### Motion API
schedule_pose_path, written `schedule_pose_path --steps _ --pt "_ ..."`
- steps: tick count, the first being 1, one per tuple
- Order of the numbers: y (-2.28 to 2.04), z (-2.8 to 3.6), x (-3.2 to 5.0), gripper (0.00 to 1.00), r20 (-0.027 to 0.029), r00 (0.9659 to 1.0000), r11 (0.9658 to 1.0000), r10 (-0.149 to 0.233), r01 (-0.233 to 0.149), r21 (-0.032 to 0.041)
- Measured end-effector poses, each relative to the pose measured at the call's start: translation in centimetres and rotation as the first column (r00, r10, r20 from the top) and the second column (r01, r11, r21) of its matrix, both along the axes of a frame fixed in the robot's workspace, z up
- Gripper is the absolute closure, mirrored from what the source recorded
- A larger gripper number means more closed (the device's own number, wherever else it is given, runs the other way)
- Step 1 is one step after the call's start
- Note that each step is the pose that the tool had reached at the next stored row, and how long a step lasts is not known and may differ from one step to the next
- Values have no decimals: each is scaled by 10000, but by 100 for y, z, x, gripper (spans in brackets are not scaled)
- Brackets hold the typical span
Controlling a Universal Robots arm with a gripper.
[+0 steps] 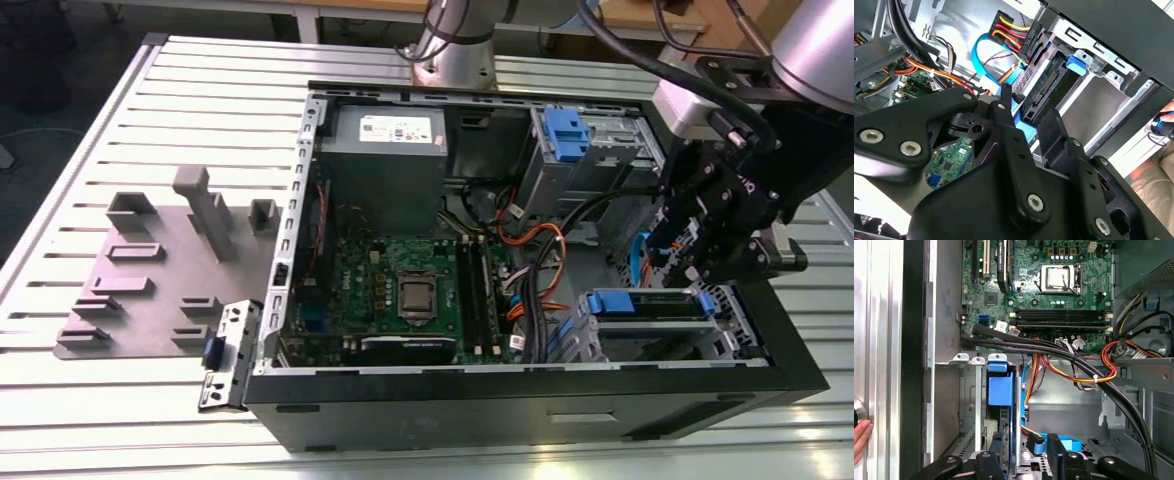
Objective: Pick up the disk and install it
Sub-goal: 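Insert the first disk wire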
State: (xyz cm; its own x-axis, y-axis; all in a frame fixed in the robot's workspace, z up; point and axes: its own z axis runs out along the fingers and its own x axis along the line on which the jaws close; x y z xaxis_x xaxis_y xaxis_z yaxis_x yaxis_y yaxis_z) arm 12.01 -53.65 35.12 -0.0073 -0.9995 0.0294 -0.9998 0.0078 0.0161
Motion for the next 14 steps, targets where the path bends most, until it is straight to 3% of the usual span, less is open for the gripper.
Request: schedule_pose_path --steps 14 --pt "0 3 -9 52 0 10000 10000 -2 2 2"
